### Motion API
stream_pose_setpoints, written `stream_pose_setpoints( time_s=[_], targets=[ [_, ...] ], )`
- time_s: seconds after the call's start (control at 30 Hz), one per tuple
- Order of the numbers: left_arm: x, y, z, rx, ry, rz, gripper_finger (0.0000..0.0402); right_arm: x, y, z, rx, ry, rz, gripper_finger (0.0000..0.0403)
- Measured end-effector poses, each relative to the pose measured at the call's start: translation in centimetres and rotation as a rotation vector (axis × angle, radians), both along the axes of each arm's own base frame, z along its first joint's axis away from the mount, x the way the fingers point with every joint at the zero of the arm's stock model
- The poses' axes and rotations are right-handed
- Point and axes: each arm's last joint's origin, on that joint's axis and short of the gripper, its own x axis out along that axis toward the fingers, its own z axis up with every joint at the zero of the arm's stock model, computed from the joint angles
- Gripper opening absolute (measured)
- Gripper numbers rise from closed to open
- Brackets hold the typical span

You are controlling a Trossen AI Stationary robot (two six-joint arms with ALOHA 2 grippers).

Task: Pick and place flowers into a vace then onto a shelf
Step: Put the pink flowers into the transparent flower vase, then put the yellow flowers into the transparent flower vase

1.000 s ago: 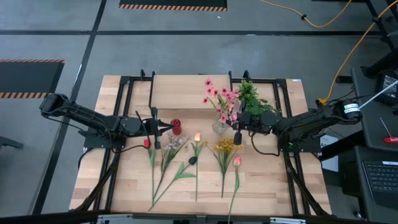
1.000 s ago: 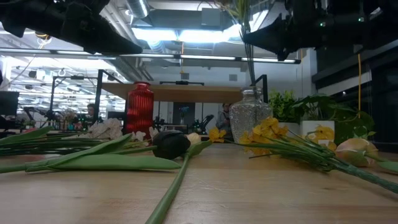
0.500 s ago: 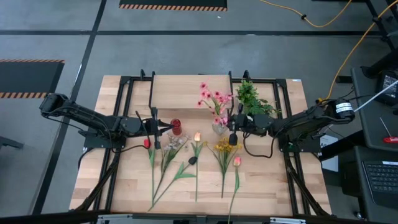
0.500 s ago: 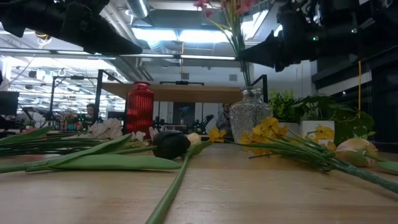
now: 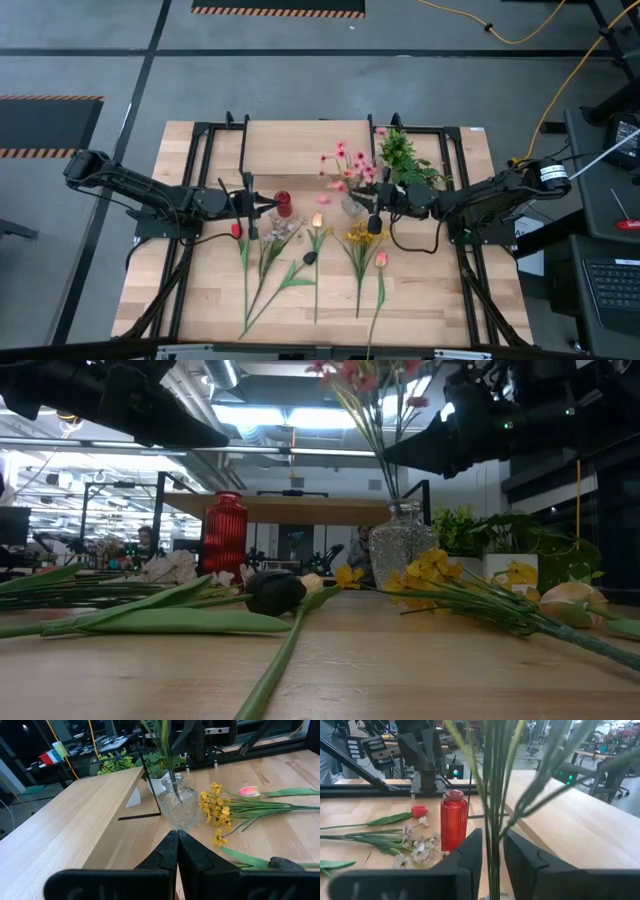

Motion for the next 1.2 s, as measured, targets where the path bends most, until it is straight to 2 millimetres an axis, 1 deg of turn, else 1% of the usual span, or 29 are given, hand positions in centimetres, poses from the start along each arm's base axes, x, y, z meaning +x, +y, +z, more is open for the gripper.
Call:
stream_pose_setpoints(
  time_s=[0.13,0.23,0.33,0.57,0.7,0.8,0.9,1.03,1.2],
  targets=[
    [0.0,0.0,0.0,0.0,0.0,0.0,0.0004,0.3,0.0,-0.1,0.018,0.08,-0.005,0.0113],
    [0.0,0.0,0.0,0.0,0.0,0.0,0.0004,0.5,0.0,0.5,0.017,0.136,-0.007,0.0129],
    [0.0,0.0,0.0,0.0,0.0,0.0,0.0004,0.8,0.0,1.3,0.017,0.173,-0.008,0.0137],
    [0.0,0.0,0.0,0.0,0.0,0.0,0.0004,1.5,0.0,2.7,0.031,0.287,-0.014,0.0134],
    [0.0,0.0,0.0,0.0,0.0,0.0,0.0004,1.8,0.0,3.4,0.062,0.384,-0.029,0.0134],
    [0.0,0.0,0.0,0.0,0.001,0.0,0.0004,1.9,-0.1,4.2,0.073,0.449,-0.098,0.0134],
    [0.0,0.0,0.0,0.0,0.001,0.0,0.0004,1.6,-0.3,4.5,0.076,0.517,-0.184,0.0133],
    [0.0,0.0,0.0,0.0,0.001,-0.001,0.0004,1.5,-0.2,4.7,0.098,0.537,-0.194,0.0133],
    [0.0,0.0,0.0,-0.001,0.0,-0.001,0.0004,1.5,0.8,4.7,0.088,0.538,-0.156,0.0133]
  ],
)
